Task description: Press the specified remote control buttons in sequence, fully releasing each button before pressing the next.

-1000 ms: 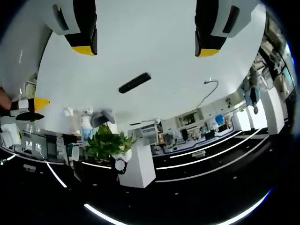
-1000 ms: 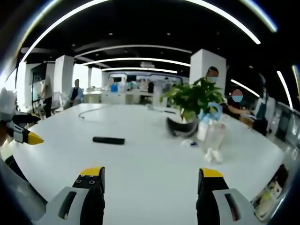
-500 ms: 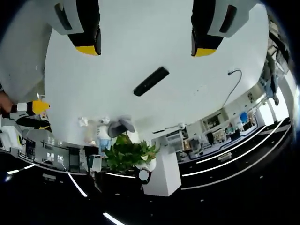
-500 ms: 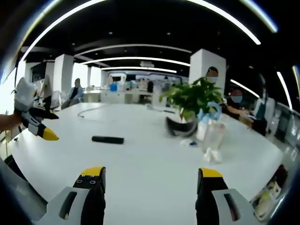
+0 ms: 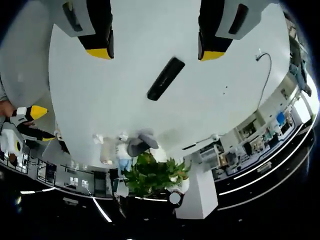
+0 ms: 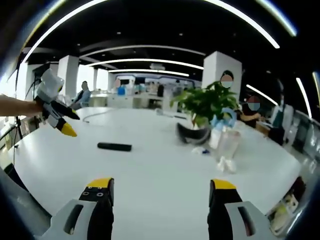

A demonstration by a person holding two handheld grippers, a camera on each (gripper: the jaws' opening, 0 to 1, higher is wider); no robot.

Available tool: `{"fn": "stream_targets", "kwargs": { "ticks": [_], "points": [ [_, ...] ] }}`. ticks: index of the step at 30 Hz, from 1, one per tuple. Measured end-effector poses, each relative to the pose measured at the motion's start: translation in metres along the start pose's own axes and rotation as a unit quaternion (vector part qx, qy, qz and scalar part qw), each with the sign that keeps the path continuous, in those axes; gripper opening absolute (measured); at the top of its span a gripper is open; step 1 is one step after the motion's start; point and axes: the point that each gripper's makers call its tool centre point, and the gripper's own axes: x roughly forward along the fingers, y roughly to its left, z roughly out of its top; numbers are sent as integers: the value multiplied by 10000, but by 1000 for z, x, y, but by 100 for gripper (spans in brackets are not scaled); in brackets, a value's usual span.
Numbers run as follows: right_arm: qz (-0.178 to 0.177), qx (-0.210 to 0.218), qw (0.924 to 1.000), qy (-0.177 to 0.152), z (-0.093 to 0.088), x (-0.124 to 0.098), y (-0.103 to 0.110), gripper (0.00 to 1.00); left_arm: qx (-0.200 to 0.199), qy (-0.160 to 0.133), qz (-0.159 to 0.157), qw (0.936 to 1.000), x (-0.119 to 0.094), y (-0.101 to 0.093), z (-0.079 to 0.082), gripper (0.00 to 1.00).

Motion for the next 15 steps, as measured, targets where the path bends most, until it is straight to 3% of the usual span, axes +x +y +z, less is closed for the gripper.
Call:
{"fn": "stream_targets", "kwargs": {
  "ticks": [8,15],
  "points": [
    [-27,-35,10000,63,-2,2,-1,75,469,437,-188,9978,24,25,2,71],
    [-80,-65,9998,161,-6,3,-3,74,149,646,-622,9959,56,34,-5,68]
  ]
}}
